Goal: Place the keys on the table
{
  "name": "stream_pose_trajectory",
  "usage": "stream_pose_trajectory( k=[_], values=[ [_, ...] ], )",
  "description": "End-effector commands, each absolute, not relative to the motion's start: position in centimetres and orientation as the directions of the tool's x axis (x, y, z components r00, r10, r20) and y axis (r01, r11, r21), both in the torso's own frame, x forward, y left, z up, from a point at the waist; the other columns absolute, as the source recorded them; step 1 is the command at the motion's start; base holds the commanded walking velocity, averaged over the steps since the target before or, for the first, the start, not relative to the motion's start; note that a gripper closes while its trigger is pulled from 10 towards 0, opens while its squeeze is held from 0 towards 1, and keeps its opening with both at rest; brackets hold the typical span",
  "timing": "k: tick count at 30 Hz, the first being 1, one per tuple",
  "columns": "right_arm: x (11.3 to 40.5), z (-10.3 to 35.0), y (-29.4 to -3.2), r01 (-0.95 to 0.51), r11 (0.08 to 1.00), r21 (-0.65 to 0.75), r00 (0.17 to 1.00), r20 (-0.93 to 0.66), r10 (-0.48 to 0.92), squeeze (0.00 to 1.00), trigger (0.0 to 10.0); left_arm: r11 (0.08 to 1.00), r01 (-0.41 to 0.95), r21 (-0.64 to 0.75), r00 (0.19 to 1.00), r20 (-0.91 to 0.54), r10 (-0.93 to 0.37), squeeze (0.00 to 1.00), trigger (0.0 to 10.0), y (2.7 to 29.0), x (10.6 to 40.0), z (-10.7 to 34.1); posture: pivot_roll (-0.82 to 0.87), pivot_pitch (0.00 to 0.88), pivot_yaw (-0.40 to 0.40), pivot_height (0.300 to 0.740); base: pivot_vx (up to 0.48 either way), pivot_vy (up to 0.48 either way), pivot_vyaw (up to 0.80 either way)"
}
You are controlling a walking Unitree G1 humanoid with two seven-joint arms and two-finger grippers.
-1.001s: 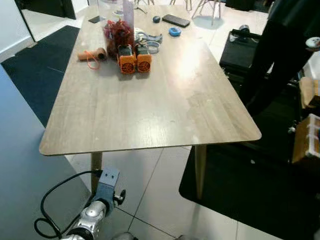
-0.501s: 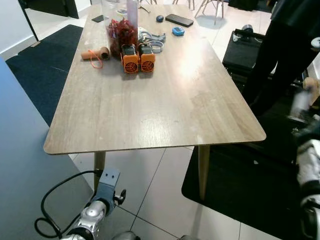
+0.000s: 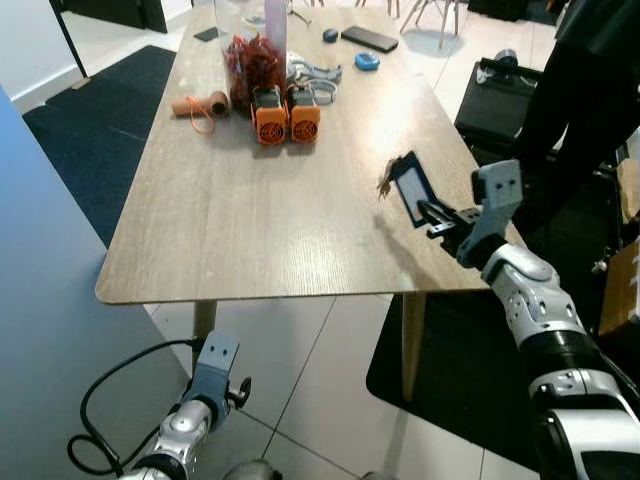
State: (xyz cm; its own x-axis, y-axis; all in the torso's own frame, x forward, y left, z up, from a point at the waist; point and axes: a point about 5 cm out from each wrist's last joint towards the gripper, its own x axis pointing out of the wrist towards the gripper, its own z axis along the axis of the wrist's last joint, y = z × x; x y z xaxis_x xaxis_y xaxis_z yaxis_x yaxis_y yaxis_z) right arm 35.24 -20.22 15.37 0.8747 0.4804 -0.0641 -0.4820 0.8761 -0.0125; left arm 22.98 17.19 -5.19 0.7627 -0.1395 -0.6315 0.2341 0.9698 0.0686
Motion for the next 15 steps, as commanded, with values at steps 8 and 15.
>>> stream_pose_trajectory(
  k=[8,15],
  values=[
    [33.3,13.1,-18.8,-0.620,0.785,-0.017,0.762,-0.251,0.597,0.00,10.0,0.969,0.239,0.065,0.755,-0.640,-0.143,0.00,10.0,17.3,22.6,-5.4,0.08,0.052,-0.013,0.740,0.000,0.000,0.00],
    [32.7,13.1,-19.0,-0.645,0.764,-0.021,0.735,-0.292,0.612,0.00,10.0,0.969,0.241,0.062,0.754,-0.640,-0.146,0.00,10.0,17.2,22.6,-5.4,0.08,0.053,-0.015,0.740,0.000,0.000,0.00]
  ],
)
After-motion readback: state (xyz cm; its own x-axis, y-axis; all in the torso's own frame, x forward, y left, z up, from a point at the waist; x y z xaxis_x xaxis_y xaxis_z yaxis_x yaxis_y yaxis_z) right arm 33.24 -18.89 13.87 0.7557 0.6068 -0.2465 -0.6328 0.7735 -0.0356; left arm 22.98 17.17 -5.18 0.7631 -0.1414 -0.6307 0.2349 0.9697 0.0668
